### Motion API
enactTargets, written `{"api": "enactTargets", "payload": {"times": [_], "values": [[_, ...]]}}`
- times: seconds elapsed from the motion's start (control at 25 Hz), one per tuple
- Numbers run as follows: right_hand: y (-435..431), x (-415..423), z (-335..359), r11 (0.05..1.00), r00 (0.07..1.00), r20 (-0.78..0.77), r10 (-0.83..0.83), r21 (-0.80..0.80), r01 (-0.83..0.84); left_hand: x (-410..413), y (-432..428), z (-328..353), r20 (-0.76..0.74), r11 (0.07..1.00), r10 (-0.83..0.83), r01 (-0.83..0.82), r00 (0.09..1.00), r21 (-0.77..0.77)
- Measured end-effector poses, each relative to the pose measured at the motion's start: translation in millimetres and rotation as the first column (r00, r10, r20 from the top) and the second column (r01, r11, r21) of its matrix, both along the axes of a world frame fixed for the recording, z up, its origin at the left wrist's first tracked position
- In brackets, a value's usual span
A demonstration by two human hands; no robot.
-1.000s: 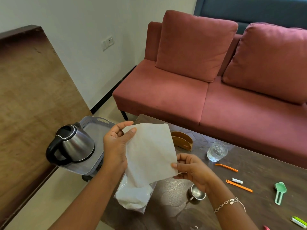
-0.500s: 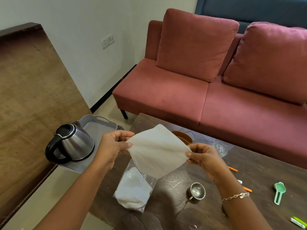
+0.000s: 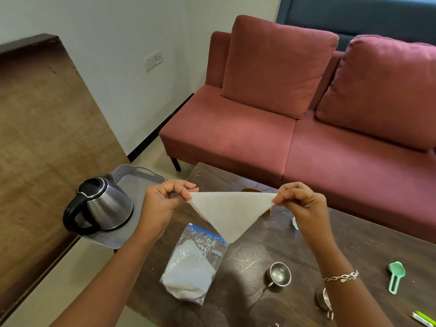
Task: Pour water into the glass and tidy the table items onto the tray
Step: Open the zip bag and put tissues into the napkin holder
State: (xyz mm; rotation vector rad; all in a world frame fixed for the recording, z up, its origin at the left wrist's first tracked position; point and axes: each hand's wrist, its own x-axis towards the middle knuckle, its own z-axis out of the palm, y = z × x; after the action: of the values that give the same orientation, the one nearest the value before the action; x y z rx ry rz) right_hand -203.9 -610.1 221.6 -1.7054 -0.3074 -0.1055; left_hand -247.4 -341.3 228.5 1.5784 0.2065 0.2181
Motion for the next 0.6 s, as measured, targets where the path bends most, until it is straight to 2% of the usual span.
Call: {"api": "enactTargets", "payload": {"times": [0.12, 0.2, 0.32, 0.4, 0.48, 0.6], "values": [[1.5, 0.4, 8.3, 0.997, 0.988, 0.151, -0.04, -0.064, 0.05, -0.4, 3.1, -2.4, 0.034, 0.999, -0.035, 0.036, 0.999, -0.02], [3.2, 1.0, 15.2, 0.991, 0.973, 0.226, -0.037, -0.114, 0.064, -0.3, 6.0, -5.0, 0.002, 0.995, -0.097, 0.097, 0.995, 0.008], [6.5, 1.5, 22.9, 0.948, 0.924, 0.383, -0.009, -0.291, 0.129, 0.4, 8.8, -9.5, -0.071, 0.98, -0.097, 0.108, 0.993, 0.167], [11.6, -0.9, 27.9, 0.905, 0.879, 0.474, 0.052, -0.394, 0.159, 0.2, 4.3, -4.8, -0.022, 0.955, -0.088, 0.091, 0.996, 0.283], [18.3, -4.4, 33.7, 0.862, 0.837, 0.533, 0.126, -0.476, 0.173, 0.5, -7.6, 5.7, 0.023, 0.904, -0.196, 0.172, 0.98, 0.391], [28.0, -8.1, 40.0, 0.82, 0.781, 0.582, 0.226, -0.547, 0.17, 6.5, -27.7, 18.0, -0.05, 0.761, -0.404, 0.366, 0.914, 0.535]]}}
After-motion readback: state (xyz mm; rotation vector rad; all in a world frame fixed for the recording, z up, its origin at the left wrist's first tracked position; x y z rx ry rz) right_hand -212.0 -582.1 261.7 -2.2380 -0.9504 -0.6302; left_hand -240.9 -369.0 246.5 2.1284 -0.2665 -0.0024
